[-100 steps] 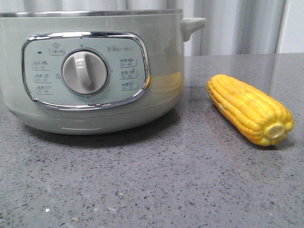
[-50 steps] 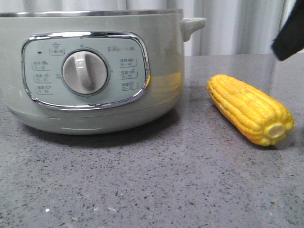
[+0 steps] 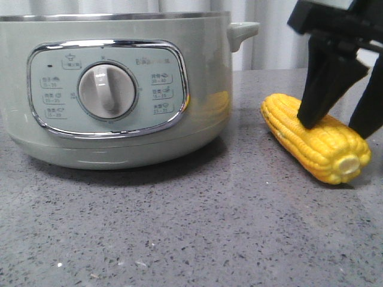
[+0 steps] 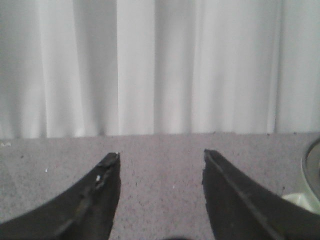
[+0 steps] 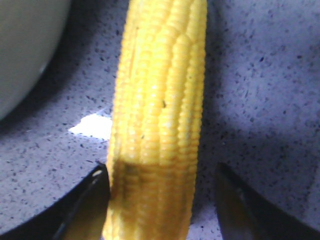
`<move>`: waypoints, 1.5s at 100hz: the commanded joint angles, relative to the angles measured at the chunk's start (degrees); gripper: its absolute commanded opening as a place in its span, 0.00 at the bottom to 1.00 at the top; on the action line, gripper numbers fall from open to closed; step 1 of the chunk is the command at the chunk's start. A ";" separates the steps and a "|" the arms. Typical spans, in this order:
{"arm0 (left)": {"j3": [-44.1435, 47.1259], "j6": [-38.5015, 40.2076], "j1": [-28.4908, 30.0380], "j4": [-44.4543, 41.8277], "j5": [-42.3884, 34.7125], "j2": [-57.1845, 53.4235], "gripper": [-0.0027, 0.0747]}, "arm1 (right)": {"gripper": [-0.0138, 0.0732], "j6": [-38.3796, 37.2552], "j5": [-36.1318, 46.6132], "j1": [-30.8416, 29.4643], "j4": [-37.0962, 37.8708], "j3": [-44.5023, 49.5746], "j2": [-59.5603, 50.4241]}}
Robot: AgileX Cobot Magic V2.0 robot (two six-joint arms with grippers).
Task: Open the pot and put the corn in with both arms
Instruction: 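Close the right gripper on the corn and lift it, then move the corn over the open pot with the right gripper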
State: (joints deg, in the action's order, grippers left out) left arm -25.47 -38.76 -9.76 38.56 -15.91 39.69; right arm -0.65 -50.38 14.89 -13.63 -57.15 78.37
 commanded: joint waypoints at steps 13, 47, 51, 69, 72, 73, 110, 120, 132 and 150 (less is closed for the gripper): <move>-4.81 0.01 0.06 -0.70 -3.53 -7.10 0.47 | 0.58 0.65 0.85 0.05 -1.11 -1.98 1.56; -5.62 0.01 0.06 -0.70 -2.69 -14.76 0.47 | 0.35 1.07 0.71 0.05 -1.15 -1.98 2.63; -5.62 0.01 0.06 -0.70 -2.30 -15.03 0.47 | 0.30 1.61 0.71 0.05 -1.15 -1.98 2.63; -5.62 0.01 0.06 -0.70 -2.04 -16.23 0.47 | 0.08 2.25 0.71 0.05 -1.03 -1.98 1.95; -5.62 0.01 0.06 -0.70 -2.04 -16.48 0.47 | 0.07 2.25 0.71 -0.06 -0.74 -1.98 1.50; -5.62 0.01 0.06 -0.70 -2.04 -16.56 0.47 | 0.07 2.25 0.71 -0.06 -0.61 -1.98 1.20; -5.62 0.01 0.06 -0.70 -2.04 -17.68 0.47 | 0.07 2.25 -7.79 -9.01 5.60 -8.58 -9.99; -5.62 0.01 0.06 -0.70 -2.04 -17.68 0.47 | 0.07 2.25 -8.17 -10.57 5.60 -13.23 -12.52; -5.62 0.01 0.06 -0.70 -2.04 -17.68 0.47 | 0.07 5.99 -7.27 -8.92 -0.04 -18.66 -13.29; -5.62 0.01 0.06 -0.70 -2.04 -17.68 0.47 | 0.07 11.30 0.83 -0.88 -10.81 -21.94 -13.15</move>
State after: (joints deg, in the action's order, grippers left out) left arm -29.11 -38.76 -9.76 38.56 -15.35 21.61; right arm 8.16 -56.90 10.51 -18.70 -76.30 66.38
